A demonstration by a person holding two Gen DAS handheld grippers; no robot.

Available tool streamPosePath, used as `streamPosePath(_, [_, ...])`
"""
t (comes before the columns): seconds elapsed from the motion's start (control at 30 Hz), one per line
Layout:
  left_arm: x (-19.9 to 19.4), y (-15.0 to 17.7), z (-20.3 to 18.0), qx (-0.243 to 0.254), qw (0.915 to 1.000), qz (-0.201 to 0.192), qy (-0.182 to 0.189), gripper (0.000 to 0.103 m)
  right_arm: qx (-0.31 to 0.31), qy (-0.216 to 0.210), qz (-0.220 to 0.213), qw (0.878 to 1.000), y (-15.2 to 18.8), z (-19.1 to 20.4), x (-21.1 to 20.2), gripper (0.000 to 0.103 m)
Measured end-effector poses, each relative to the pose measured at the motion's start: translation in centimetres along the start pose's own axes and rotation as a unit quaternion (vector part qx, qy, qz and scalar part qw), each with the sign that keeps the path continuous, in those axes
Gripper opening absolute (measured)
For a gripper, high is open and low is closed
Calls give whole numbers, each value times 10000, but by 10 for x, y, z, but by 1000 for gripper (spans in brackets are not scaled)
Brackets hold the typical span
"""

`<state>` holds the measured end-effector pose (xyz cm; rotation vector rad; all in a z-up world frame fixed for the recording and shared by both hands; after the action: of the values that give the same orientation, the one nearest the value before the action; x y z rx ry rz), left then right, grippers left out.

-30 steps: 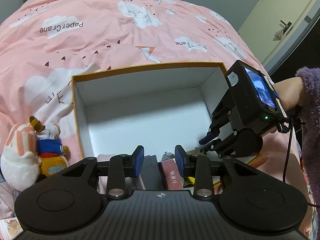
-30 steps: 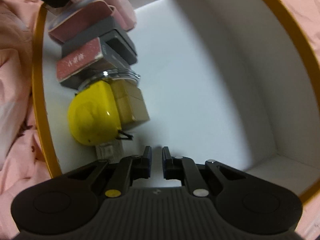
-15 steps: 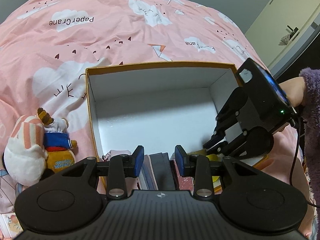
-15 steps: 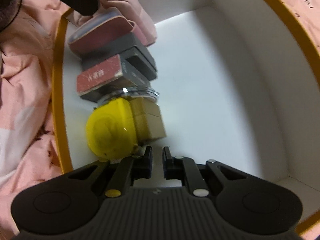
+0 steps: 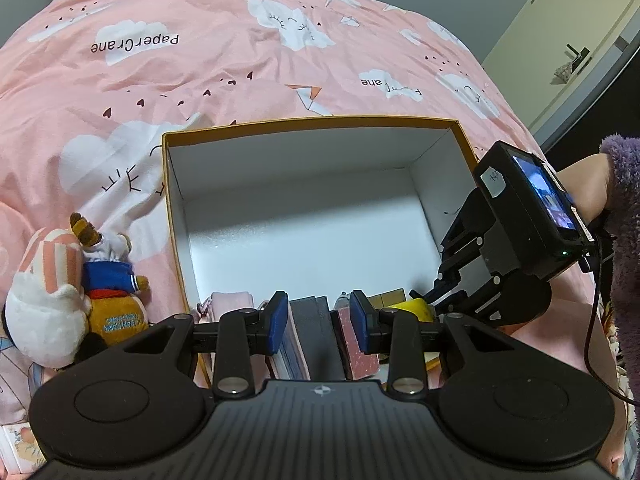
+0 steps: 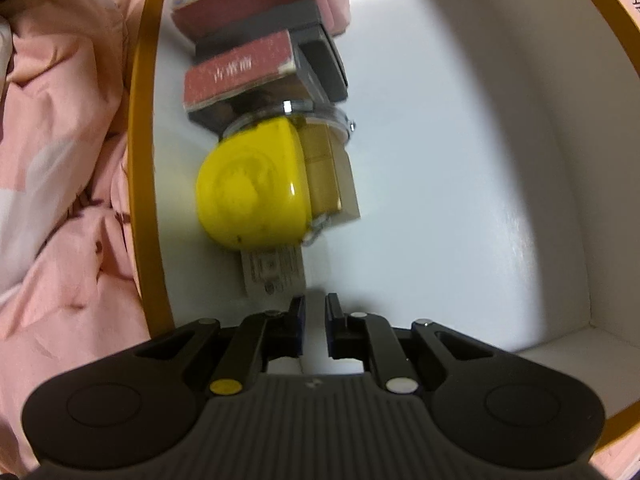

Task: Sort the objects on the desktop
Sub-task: 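Withdraw both open grippers up out of the orange box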

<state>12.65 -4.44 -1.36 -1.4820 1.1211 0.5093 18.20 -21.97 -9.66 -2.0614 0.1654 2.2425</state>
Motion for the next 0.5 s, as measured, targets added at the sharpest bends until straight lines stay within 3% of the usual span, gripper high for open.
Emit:
streamPosePath(0.33, [-13,11,2,90,9999,-20,-61,38,132,238,-28,9996,3,10,-14,12])
streamPosePath(0.5, [-23,25,5,72,9998,-81,-171,38,402,533,-507,9965,12,24,-43,12])
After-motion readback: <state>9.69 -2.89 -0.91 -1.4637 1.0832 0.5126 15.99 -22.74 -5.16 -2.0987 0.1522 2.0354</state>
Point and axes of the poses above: each gripper's, at about its wrist camera, not at the fingertips, and x roughly the way its jaws point, z to its left, y to its underside, the point moved 2 cm from there along x, roughly the way its jaws point, and after that the axes turned 7 degrees about x, right-handed, at the moved point
